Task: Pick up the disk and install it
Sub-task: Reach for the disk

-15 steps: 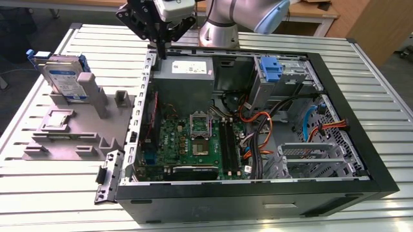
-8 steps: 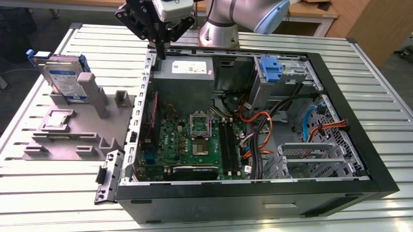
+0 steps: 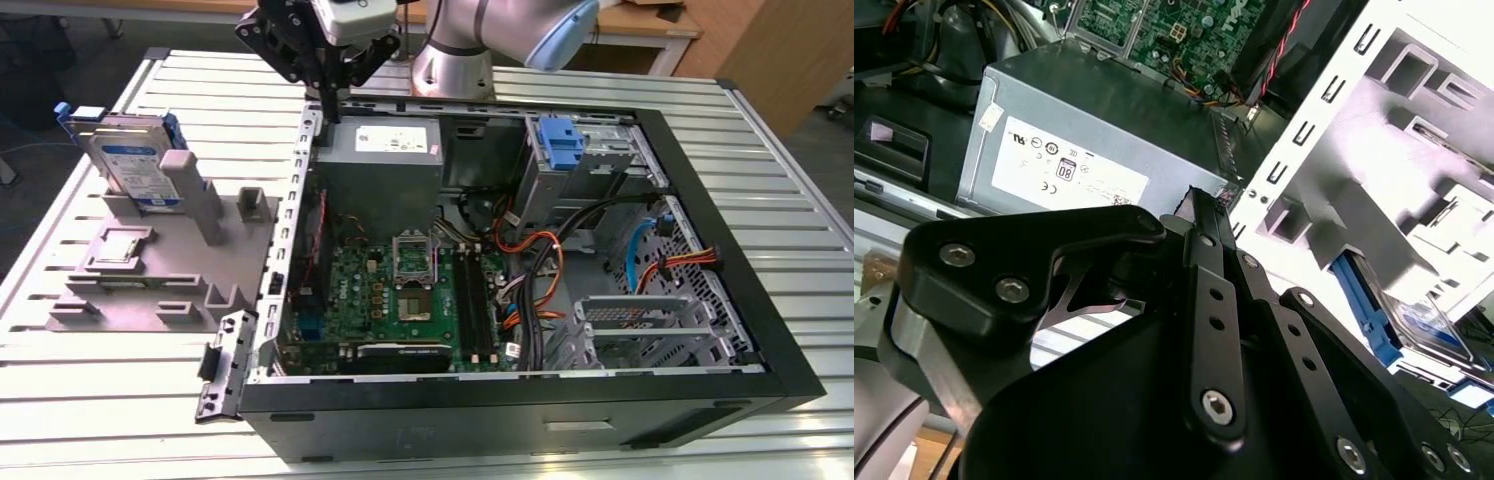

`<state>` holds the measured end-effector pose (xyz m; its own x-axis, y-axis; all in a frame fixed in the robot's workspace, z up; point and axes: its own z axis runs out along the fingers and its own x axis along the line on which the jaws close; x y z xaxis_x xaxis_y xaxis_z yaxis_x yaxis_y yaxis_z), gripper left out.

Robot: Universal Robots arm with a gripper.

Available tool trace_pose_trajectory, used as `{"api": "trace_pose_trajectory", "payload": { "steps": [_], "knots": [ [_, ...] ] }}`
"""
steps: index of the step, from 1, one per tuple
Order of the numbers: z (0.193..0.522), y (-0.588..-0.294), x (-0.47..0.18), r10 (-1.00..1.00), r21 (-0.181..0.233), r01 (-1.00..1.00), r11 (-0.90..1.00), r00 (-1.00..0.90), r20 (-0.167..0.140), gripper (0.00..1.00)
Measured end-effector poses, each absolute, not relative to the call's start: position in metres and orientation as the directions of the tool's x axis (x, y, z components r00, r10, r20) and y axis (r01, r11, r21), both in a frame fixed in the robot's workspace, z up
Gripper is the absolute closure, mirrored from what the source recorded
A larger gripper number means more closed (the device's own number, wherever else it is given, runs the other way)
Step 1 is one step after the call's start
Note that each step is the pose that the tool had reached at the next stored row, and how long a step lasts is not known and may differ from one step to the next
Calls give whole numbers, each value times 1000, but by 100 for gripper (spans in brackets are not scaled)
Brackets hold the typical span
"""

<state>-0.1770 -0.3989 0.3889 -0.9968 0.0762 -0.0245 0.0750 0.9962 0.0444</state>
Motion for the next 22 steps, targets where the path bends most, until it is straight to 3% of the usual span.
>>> {"api": "trace_pose_trajectory", "payload": {
  "steps": [22],
  "knots": [
    [388, -399, -182, 76, 44, 75, 996, -997, -24, 90]
  ]
}}
